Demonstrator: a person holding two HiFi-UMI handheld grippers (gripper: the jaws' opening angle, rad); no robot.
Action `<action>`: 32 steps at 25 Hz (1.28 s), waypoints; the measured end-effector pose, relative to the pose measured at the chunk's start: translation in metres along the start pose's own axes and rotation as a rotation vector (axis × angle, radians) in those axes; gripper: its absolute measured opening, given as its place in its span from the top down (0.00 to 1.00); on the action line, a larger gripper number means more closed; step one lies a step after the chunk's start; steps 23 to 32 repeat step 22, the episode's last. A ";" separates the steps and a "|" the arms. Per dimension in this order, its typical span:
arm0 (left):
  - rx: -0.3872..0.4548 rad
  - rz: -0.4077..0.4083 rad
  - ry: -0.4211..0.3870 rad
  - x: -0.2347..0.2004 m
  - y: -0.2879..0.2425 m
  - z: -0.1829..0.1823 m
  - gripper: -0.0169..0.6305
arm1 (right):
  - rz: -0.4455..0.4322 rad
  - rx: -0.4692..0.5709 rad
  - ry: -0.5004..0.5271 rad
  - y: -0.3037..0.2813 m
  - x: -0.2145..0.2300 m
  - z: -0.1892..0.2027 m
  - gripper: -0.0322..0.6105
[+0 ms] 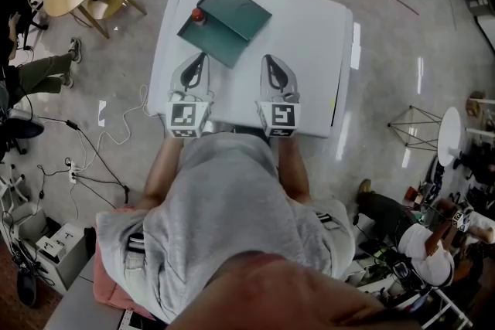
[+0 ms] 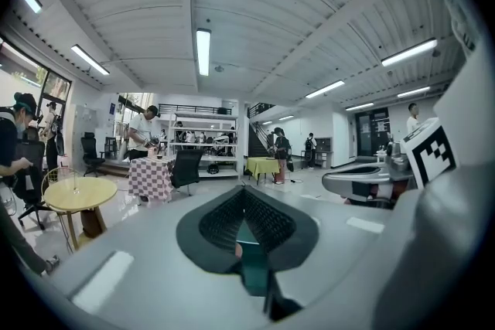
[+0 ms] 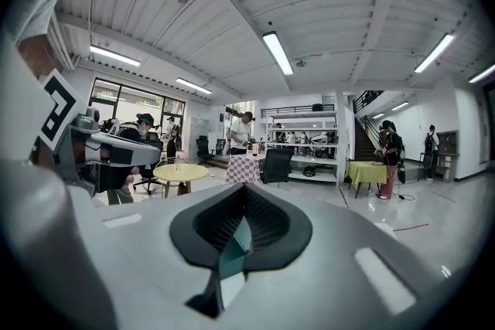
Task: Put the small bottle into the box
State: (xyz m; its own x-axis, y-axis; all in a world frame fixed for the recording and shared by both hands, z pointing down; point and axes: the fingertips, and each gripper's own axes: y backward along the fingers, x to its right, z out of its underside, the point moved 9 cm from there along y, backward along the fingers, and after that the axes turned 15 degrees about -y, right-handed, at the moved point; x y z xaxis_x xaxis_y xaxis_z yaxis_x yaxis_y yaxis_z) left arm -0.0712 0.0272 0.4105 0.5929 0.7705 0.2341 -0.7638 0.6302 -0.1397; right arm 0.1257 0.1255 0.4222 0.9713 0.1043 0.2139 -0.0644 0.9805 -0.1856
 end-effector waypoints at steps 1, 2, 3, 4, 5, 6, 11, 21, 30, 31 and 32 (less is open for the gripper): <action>0.000 -0.001 0.002 0.000 0.000 0.000 0.96 | 0.001 0.002 0.001 0.000 0.000 0.000 0.95; -0.001 -0.002 0.004 -0.001 0.000 0.001 0.96 | 0.001 0.003 0.001 -0.001 -0.001 -0.001 0.95; -0.002 -0.003 0.006 -0.002 0.000 0.001 0.96 | 0.002 0.003 0.001 -0.001 -0.001 -0.001 0.95; -0.002 -0.003 0.008 -0.002 0.000 0.001 0.96 | 0.003 0.003 0.001 -0.001 -0.002 -0.001 0.95; -0.003 -0.003 0.008 -0.002 0.001 0.001 0.96 | 0.003 0.002 0.001 -0.001 -0.002 -0.001 0.95; -0.003 -0.002 0.007 -0.002 0.001 0.001 0.96 | 0.003 0.001 0.002 -0.001 -0.002 -0.001 0.95; -0.001 -0.004 0.009 -0.001 0.000 0.002 0.96 | -0.003 -0.001 0.005 -0.002 -0.002 -0.001 0.95; 0.000 -0.011 0.016 -0.004 0.003 0.004 0.96 | -0.014 -0.008 0.008 -0.005 -0.007 0.000 0.95; 0.000 -0.010 0.015 -0.005 0.003 0.004 0.96 | -0.015 -0.008 0.008 -0.005 -0.007 0.001 0.95; 0.000 -0.010 0.015 -0.005 0.003 0.004 0.96 | -0.015 -0.008 0.008 -0.005 -0.007 0.001 0.95; 0.000 -0.010 0.015 -0.005 0.003 0.004 0.96 | -0.015 -0.008 0.008 -0.005 -0.007 0.001 0.95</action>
